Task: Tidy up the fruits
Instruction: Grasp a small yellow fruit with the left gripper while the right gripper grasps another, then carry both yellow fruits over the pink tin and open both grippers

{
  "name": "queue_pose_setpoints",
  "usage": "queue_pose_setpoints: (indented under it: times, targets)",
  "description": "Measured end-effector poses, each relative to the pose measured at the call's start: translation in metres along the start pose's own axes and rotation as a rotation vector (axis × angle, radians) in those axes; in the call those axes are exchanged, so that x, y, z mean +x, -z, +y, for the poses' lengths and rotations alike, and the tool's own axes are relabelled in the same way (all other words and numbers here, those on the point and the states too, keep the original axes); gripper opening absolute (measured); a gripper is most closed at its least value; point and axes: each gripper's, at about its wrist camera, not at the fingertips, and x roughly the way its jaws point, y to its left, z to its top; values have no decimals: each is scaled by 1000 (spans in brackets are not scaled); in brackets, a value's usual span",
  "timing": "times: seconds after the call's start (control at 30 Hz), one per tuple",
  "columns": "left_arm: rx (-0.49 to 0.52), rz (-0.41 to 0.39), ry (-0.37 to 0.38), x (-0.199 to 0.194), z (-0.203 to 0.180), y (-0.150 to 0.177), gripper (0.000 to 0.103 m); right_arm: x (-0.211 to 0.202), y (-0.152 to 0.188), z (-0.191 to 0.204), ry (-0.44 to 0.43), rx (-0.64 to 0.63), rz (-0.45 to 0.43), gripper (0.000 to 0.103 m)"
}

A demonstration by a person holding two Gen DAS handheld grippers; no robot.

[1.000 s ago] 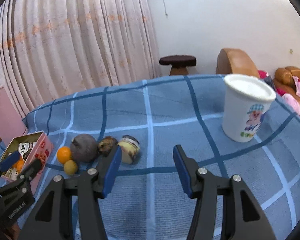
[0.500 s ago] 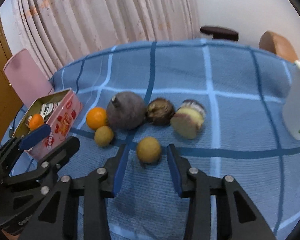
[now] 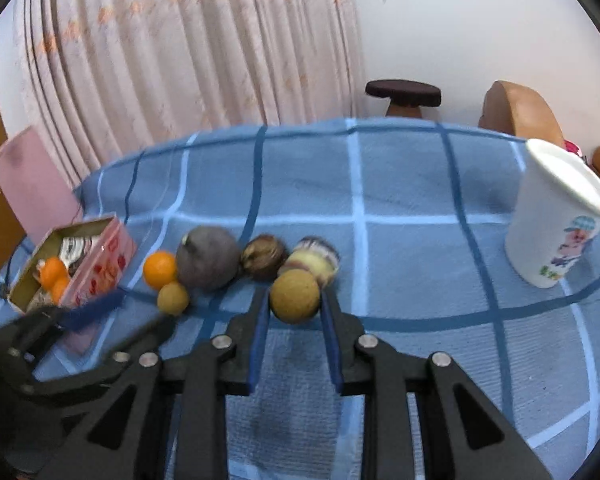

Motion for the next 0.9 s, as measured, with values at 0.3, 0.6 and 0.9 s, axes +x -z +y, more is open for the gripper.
queue_pose_setpoints:
  times: [0.3,0.6,0.9]
  targets:
    - [-65,86,6,31,-4,-14,29,-6,-6,-3,11,25,-38,29]
    - [-77,-27,28,9,5,-12,29,-15,1,0,45,13,-109,29]
    - [-42,-234,-76,-41,37,-14,29,-32,4,32,11,-28,-206,29]
